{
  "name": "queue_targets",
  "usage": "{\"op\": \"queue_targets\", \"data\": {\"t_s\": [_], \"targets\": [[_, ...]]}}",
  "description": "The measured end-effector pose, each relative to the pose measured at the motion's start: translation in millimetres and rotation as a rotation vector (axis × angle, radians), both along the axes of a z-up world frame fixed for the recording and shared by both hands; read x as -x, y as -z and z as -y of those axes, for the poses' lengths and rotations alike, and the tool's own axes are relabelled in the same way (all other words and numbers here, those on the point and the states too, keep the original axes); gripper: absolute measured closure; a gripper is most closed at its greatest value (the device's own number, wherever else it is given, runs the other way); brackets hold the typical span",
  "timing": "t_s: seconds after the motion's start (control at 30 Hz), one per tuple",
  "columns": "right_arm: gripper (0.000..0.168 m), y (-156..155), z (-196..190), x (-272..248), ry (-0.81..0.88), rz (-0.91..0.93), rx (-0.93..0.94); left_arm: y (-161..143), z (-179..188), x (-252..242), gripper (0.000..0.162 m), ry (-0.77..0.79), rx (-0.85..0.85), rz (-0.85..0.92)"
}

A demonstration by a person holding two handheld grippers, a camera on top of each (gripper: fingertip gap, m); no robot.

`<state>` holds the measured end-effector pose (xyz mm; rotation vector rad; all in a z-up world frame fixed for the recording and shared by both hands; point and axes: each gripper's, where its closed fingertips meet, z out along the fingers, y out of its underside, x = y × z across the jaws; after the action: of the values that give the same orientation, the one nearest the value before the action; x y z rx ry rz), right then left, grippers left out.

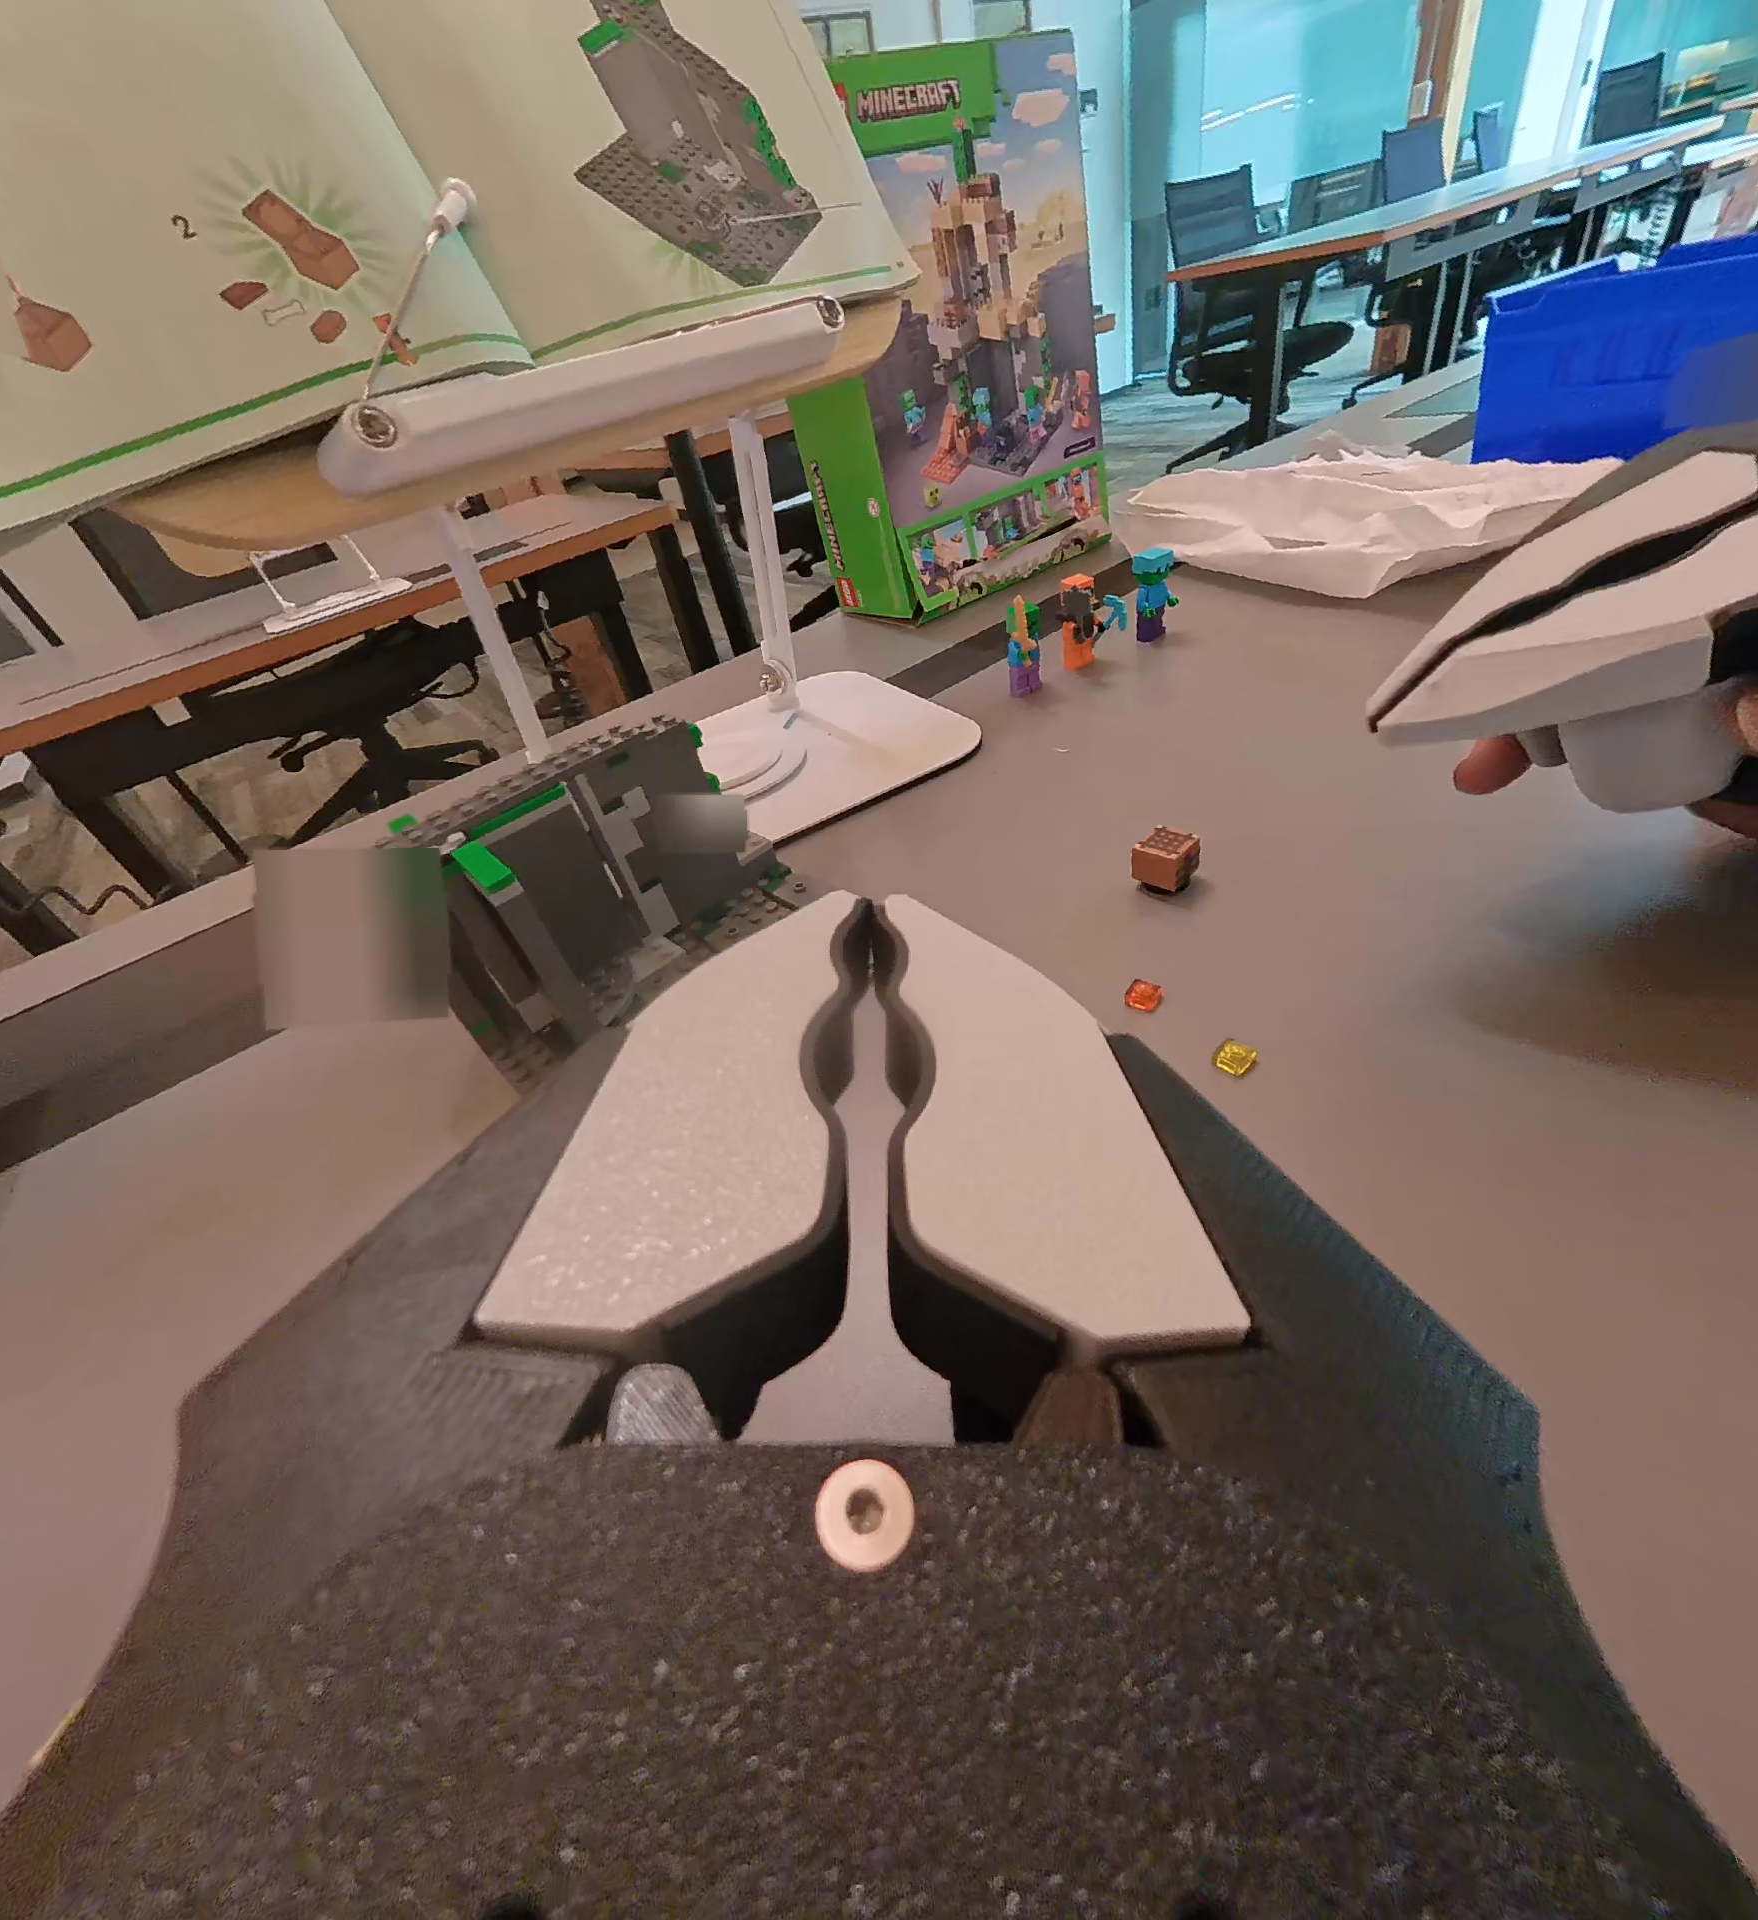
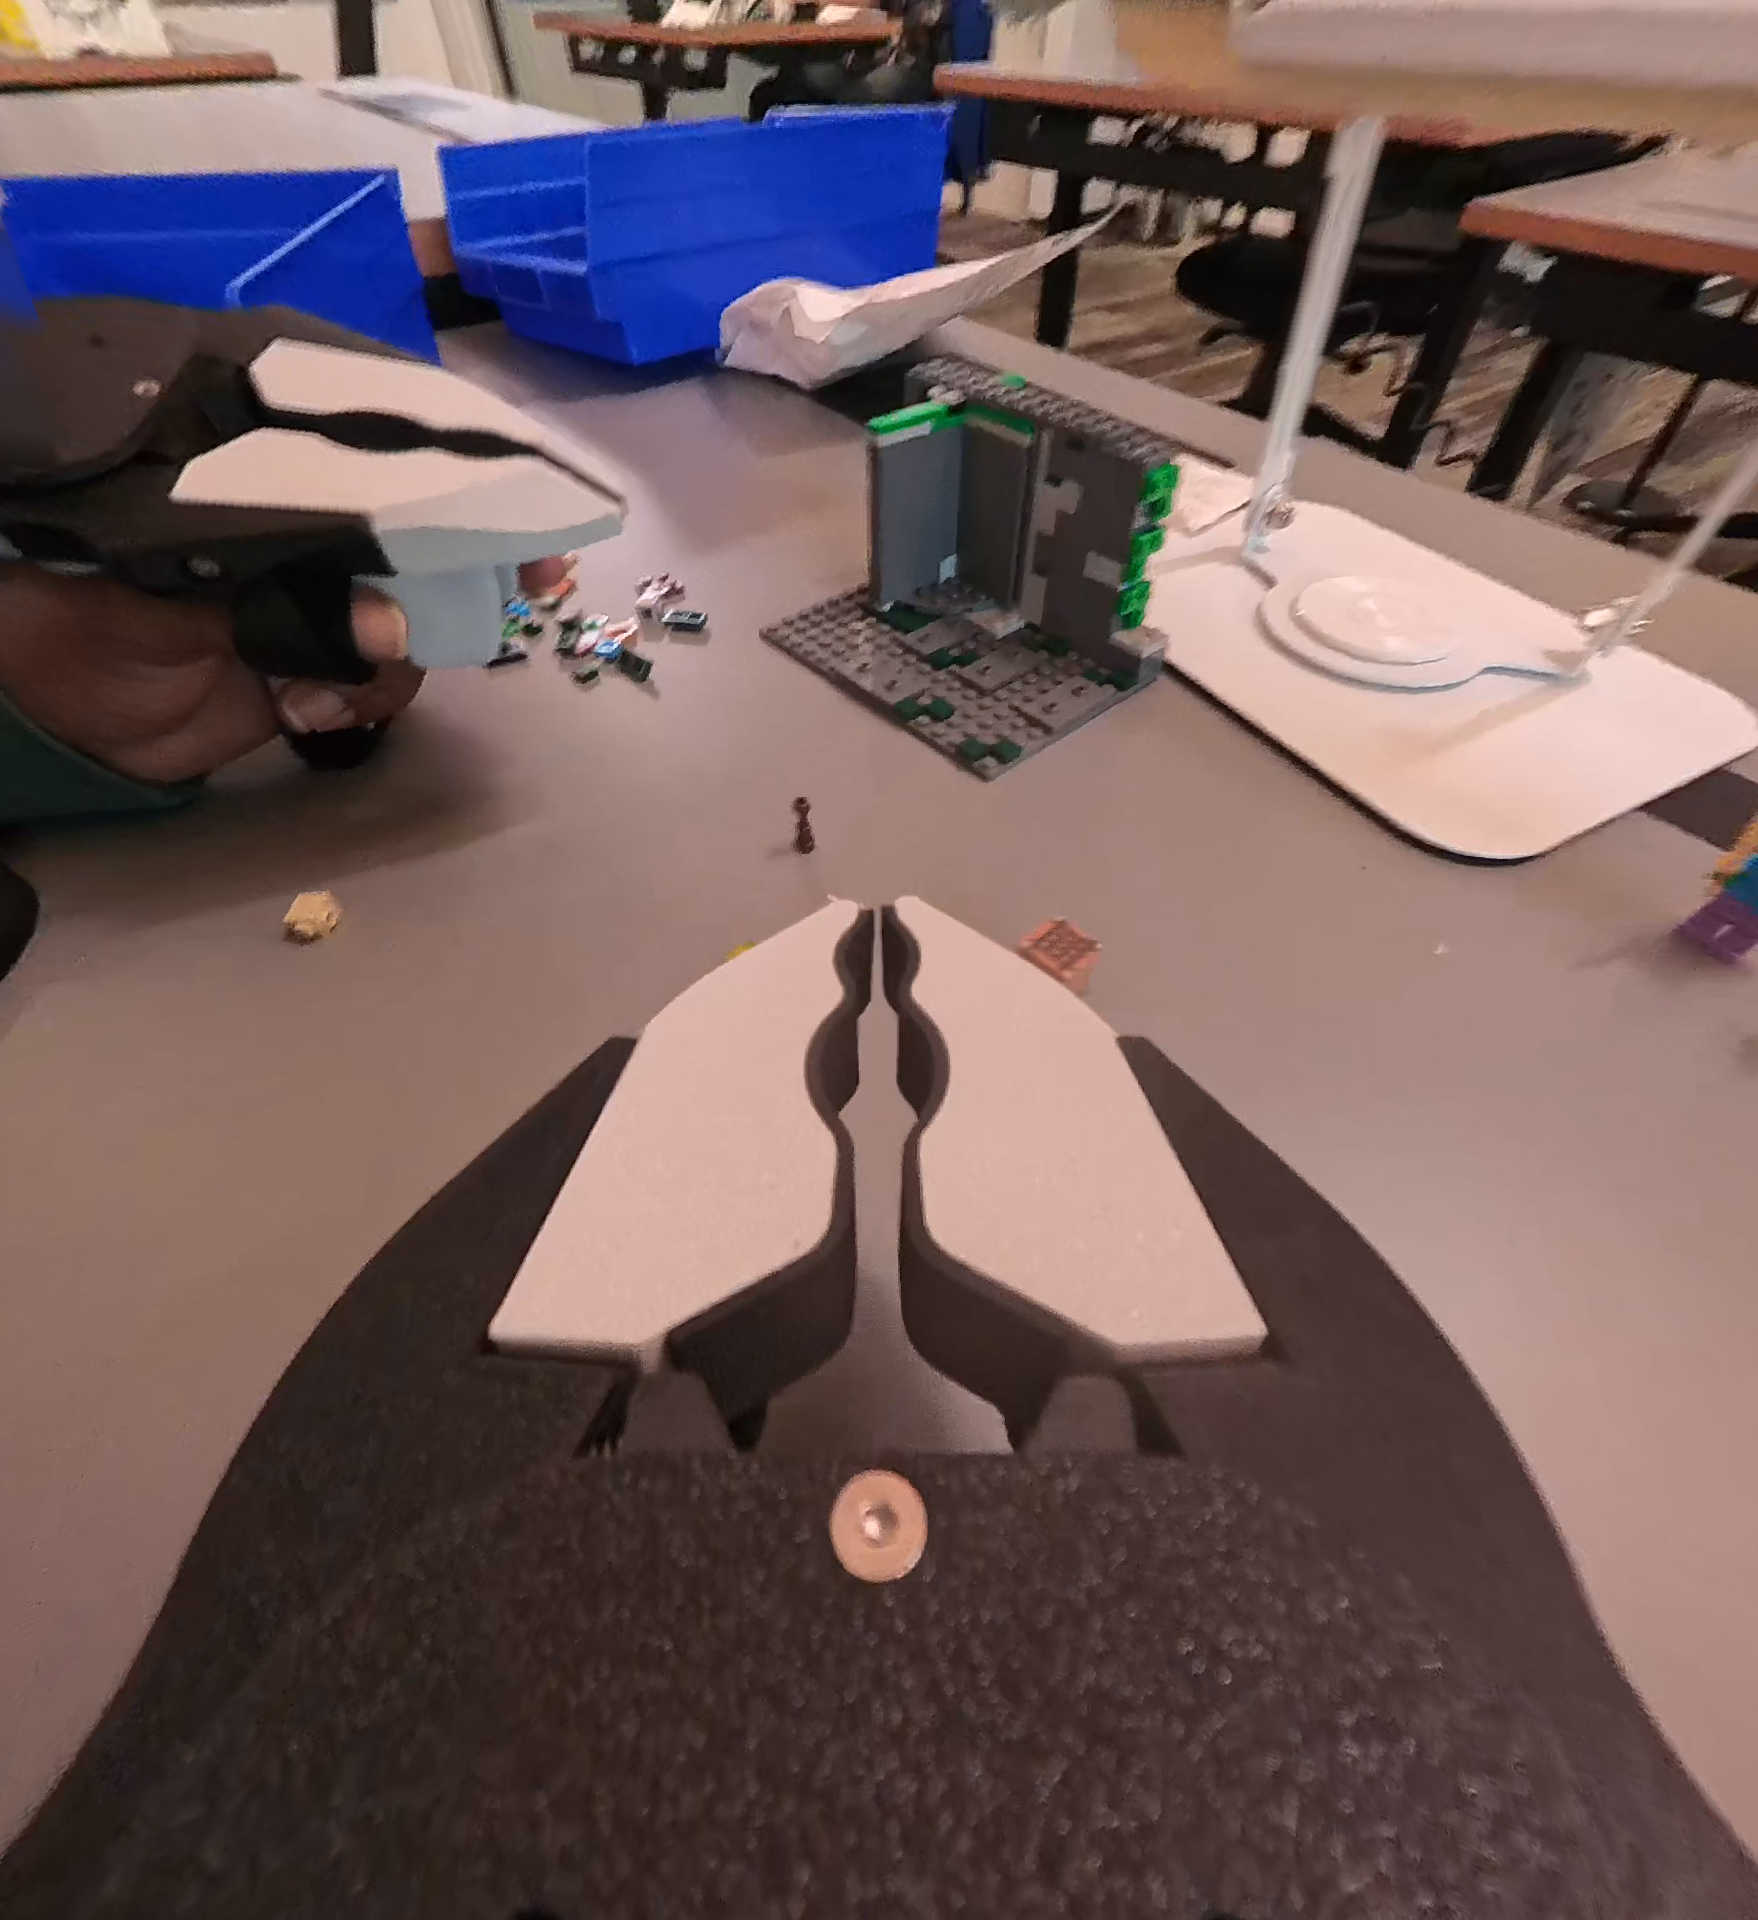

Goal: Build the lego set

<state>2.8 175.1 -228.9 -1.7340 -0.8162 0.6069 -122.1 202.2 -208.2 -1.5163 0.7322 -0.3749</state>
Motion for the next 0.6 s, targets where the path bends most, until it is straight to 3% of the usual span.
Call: {"op": "queue_targets", "data": {"t_s": [0.3,0.6], "targets": [[0.158,33.5,12.2,23.8,-0.185,0.260,0.066,17.9,8.2,-19.7,0.162,0.101,0.043,-0.143],[0.158,47.8,-17.1,41.4,-0.355,0.432,0.030,35.4,14.7,-32.4,0.158,0.175,0.076,-0.270]]}}
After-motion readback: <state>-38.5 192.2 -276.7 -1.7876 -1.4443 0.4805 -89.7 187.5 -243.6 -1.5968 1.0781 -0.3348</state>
